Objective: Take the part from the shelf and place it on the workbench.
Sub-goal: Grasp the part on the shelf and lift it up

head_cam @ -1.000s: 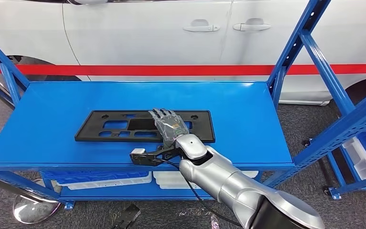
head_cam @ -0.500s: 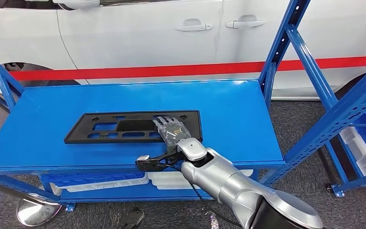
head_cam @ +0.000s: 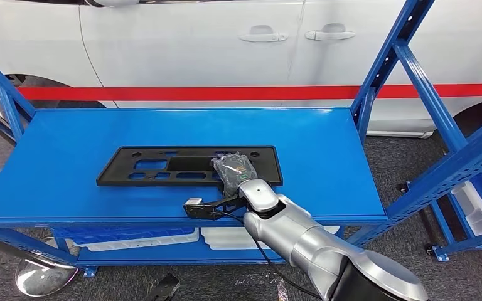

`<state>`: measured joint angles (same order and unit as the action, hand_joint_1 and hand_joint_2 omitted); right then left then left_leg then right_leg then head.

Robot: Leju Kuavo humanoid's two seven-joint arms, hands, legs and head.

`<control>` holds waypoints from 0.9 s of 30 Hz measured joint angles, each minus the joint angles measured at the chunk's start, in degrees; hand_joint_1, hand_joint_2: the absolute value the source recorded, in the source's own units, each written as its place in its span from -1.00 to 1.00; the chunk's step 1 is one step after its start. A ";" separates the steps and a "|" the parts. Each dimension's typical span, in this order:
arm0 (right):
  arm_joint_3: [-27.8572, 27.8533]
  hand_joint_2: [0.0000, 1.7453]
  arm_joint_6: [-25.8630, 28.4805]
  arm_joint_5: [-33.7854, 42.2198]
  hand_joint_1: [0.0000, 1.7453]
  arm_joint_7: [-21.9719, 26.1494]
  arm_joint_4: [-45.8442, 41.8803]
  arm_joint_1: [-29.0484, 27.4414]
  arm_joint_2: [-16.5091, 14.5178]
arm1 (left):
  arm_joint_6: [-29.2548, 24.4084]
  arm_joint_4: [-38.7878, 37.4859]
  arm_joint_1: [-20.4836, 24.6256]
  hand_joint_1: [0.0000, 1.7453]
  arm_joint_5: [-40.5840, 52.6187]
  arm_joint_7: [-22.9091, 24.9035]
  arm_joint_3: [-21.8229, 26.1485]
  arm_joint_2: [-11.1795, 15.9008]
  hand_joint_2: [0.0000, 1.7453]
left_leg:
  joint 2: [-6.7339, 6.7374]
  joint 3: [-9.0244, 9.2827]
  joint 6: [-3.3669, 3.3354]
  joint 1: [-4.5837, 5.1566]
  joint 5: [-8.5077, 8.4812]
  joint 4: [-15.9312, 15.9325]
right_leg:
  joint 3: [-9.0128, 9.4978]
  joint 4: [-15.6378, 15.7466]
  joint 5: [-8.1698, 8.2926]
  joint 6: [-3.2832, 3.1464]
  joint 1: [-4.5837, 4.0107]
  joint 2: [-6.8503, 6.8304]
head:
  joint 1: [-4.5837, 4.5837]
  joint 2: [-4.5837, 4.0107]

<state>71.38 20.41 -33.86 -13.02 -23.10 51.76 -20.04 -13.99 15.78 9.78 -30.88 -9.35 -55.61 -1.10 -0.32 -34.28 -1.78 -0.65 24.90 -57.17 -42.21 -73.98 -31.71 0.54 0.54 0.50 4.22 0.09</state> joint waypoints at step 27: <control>-11.58 1.00 19.01 -25.54 1.00 17.30 -12.54 -5.01 1.03 | 1.84 -1.14 -1.93 -1.00 -7.90 -11.30 3.50 1.04 1.00 | 0.03 0.04 0.42 -0.18 -0.03 0.10 | 4.10 8.04 1.76 -0.30 -0.47 0.08 | 0.08 0.00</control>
<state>59.80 39.42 -59.40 4.27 -35.64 46.76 -19.01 -12.15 14.64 7.84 -38.78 -20.65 -52.11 -0.06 -0.28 -34.24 -1.36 -0.84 24.87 -57.07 -38.12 -65.94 -29.95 0.24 0.07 0.58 4.31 0.09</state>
